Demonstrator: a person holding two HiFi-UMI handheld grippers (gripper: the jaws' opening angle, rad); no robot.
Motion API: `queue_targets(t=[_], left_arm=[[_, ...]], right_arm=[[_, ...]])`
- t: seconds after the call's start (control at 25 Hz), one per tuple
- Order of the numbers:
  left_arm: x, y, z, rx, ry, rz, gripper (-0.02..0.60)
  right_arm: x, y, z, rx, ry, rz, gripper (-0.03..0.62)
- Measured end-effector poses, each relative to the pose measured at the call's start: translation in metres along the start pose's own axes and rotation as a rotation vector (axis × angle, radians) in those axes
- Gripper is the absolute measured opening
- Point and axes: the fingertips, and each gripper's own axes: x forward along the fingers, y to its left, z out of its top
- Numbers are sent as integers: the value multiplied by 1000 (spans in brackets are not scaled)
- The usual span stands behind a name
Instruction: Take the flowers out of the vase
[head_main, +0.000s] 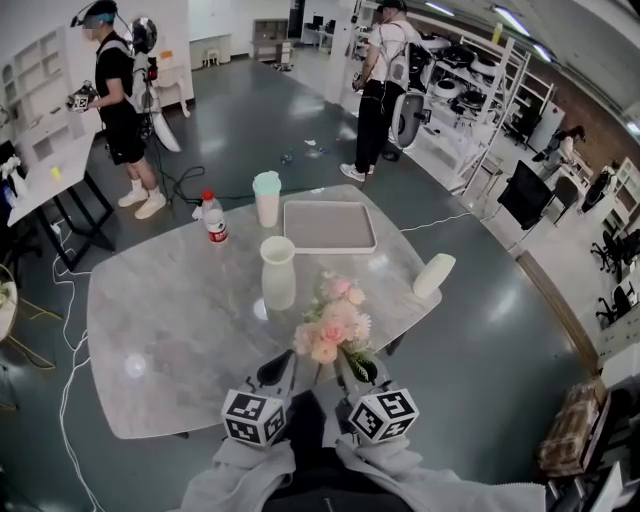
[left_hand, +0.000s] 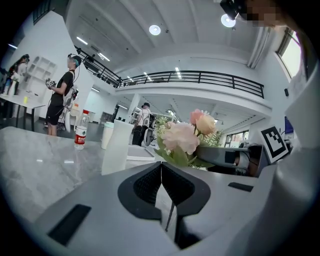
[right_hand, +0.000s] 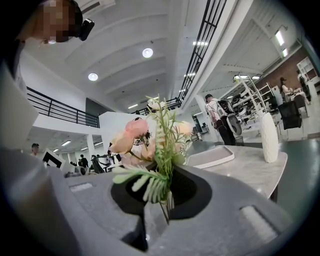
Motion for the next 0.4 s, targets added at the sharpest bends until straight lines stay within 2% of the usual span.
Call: queue_targets(t=[0.4], left_arm=[[-2, 0, 3, -4, 0, -6, 3]], right_arm=[[-1, 4, 6, -1, -15, 5, 57]])
